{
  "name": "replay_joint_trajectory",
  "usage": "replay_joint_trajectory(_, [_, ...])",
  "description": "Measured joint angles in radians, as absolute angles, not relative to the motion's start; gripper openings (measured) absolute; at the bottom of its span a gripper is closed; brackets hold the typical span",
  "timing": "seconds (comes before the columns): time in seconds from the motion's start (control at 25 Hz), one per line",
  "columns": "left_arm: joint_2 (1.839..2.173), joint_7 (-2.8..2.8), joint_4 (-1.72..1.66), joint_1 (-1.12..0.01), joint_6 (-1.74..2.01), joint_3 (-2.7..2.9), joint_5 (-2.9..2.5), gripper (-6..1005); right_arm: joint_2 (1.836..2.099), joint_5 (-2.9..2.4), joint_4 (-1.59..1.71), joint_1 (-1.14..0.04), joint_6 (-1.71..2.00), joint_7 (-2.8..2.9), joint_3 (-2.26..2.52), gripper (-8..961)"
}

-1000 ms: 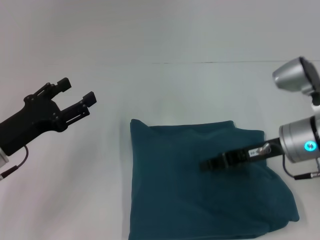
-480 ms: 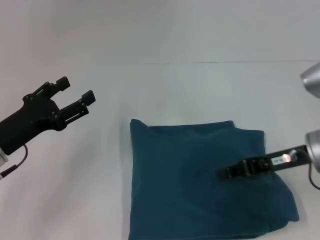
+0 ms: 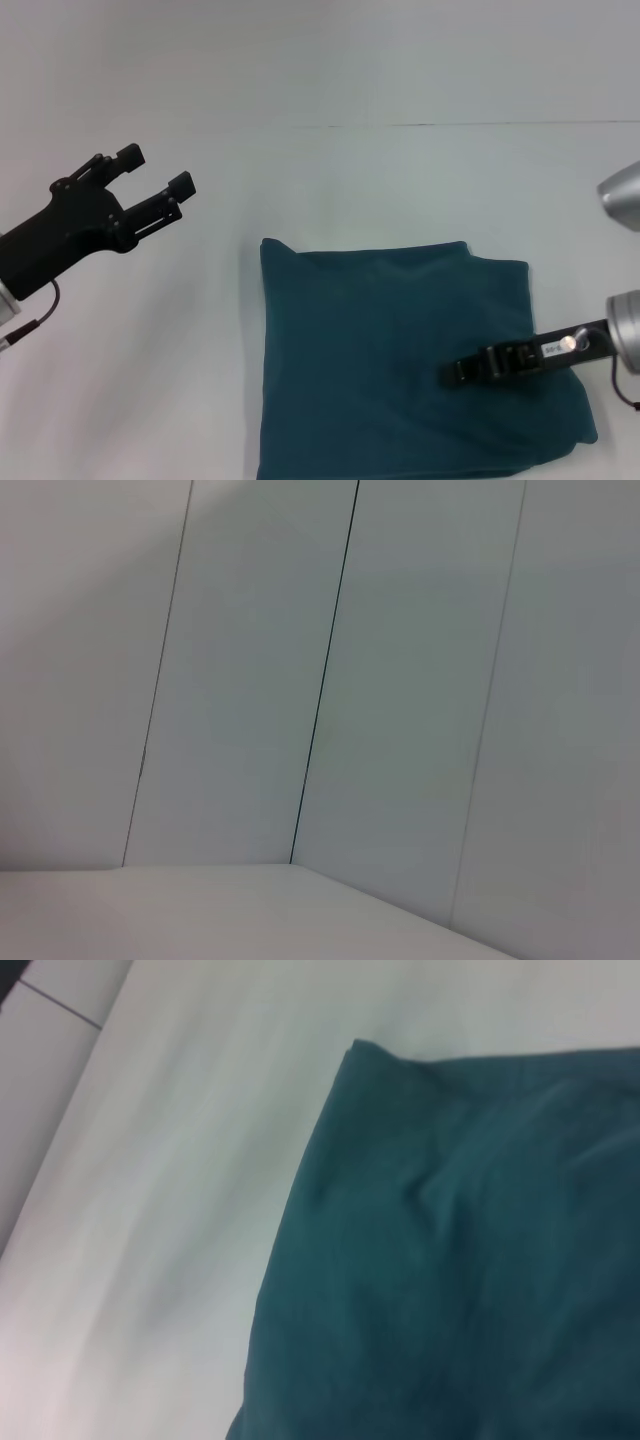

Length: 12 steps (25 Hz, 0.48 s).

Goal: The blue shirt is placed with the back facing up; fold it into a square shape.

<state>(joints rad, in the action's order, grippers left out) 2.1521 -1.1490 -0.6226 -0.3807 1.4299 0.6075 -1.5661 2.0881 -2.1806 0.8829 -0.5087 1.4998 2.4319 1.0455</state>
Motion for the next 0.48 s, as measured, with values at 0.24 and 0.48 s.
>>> replay_joint_trajectory(0.24, [2.152, -1.149, -0.622, -0.383, 1.429, 0.607, -1.568, 876, 2.09, -2.224, 0.755, -0.573, 1.441, 2.4, 1.049, 39])
replay_joint_trajectory(0.48, [2.152, -1.149, -0.62, -0.384, 1.43, 0.607, -1.571, 877, 2.098, -2.189, 0.899, -0.546, 1.483, 2.426, 1.049, 39])
